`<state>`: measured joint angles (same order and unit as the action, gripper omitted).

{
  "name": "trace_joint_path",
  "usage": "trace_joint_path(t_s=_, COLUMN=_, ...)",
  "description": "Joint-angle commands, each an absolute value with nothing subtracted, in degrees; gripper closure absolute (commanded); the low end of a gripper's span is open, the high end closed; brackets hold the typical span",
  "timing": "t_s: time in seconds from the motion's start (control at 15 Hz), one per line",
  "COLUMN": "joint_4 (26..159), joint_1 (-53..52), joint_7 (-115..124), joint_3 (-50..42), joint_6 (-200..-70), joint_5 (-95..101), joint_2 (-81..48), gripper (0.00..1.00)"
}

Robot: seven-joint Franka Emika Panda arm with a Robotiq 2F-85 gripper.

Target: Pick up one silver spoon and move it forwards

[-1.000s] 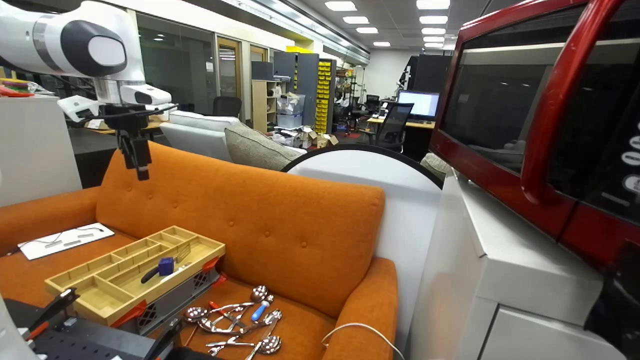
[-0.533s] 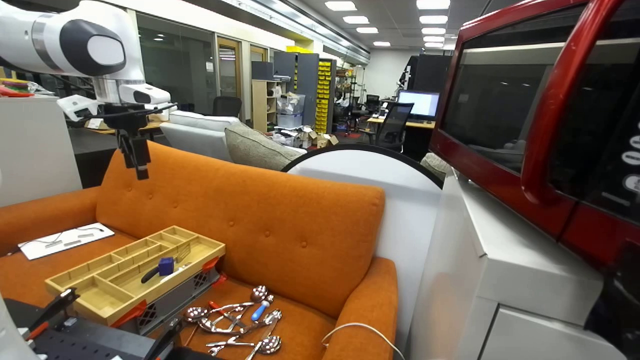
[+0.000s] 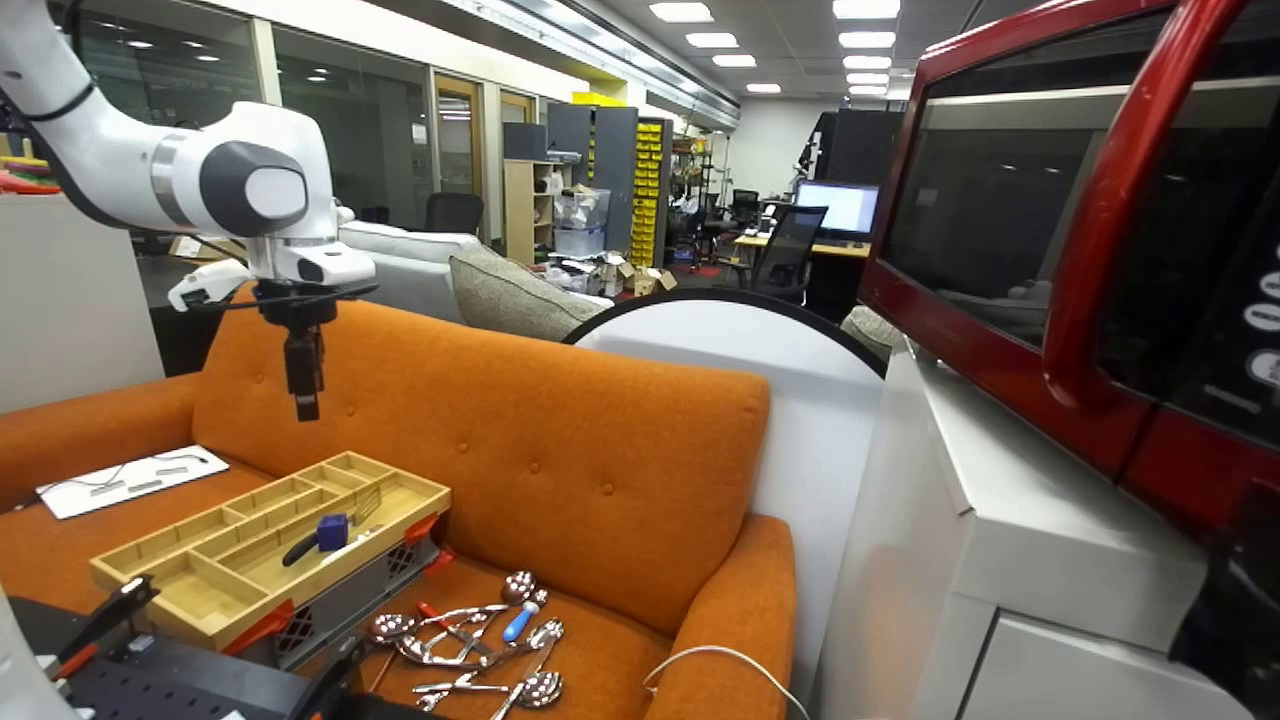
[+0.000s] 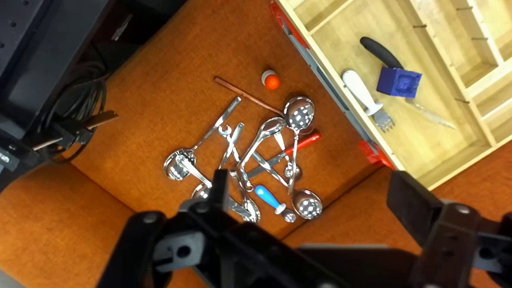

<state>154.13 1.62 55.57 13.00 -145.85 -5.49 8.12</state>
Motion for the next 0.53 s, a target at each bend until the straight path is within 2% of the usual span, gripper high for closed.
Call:
trace_joint_path(t_s=0.0, joint_4=150.5, joint_1=0.7, joint_7=60.2, joint_3=9.8, joint_6=-148.3, joint_5=-5.4, joint_2=-1.7, gripper=0.0)
trace_joint_path(t_s=0.2, joint_4=147.2, joint_1=-0.9, joint_7=54.3, joint_3=8.0, joint_6=-146.9, joint_5=-14.1, joint_2=-9.0, gripper=0.0)
trace_joint_path(t_s=0.27, joint_4=150.2, joint_1=-1.7, joint_7=57.0, joint_3=6.9, joint_6=-148.2, joint_5=-9.9, joint_2=-5.7, gripper=0.0)
trace_joint_path(t_s=0.47, joint_4=147.5, joint_1=-2.4, joint_7=55.1, joint_3=6.7, joint_6=-148.0, joint_5=-13.5, joint_2=-9.6, gripper=0.0)
